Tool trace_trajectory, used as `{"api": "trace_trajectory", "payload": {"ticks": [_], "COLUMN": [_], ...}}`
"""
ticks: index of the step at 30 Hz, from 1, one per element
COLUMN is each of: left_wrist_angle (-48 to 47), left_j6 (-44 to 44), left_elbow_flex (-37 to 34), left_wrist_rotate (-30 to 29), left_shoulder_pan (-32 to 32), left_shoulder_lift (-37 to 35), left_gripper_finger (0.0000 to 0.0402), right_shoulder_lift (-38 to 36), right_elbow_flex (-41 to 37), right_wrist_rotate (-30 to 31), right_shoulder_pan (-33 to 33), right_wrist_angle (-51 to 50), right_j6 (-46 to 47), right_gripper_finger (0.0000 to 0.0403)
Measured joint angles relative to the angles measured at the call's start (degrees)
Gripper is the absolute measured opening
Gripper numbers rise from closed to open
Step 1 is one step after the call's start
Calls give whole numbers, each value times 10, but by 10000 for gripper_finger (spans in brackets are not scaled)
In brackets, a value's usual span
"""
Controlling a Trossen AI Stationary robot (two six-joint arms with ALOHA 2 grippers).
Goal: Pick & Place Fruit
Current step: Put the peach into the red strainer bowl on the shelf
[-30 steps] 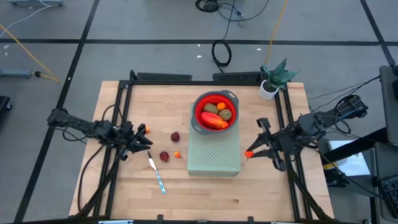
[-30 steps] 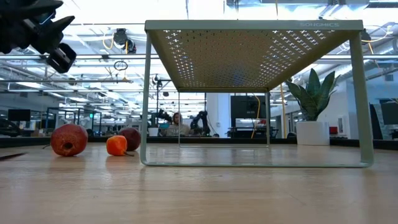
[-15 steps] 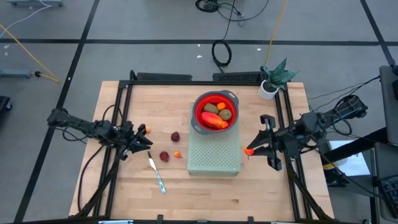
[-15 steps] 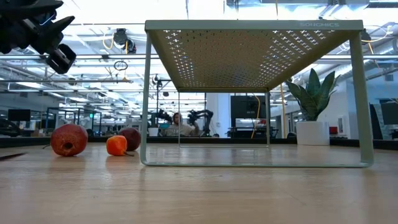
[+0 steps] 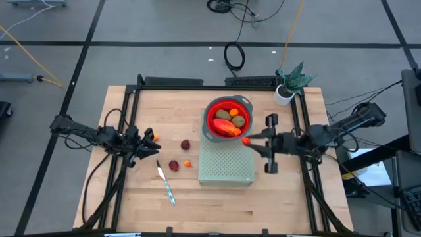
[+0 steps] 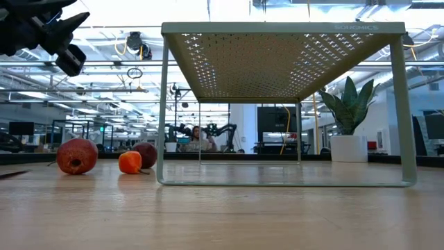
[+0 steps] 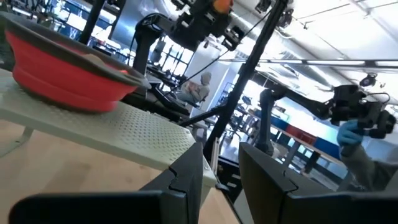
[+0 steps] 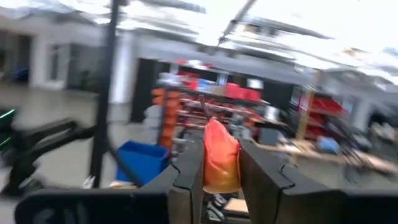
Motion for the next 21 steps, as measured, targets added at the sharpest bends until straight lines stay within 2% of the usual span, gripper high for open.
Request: {"api": "trace_trajectory", "payload": {"ticks": [6, 11, 15, 21], "left_wrist_angle": [0, 0, 0, 0], "left_j6": [10, 10, 10, 9], "left_elbow_flex": [0, 0, 0, 0], "left_wrist_rotate": [0, 0, 0, -9], "left_shoulder_pan": [0, 0, 0, 0], "left_shoulder_lift": [0, 0, 0, 0], "left_gripper_finger": [102, 102, 102, 102], "right_shoulder_lift": [30, 51, 66, 82], "right_elbow_flex": [0, 0, 0, 0], "right_wrist_rotate": [119, 192, 221, 216], "right_shoulder_pan": [-27, -62, -89, -129], "right_wrist_angle": [23, 11, -14, -79], "right_j6": [102, 168, 176, 218], "right_gripper_finger": [73, 76, 77, 78]}}
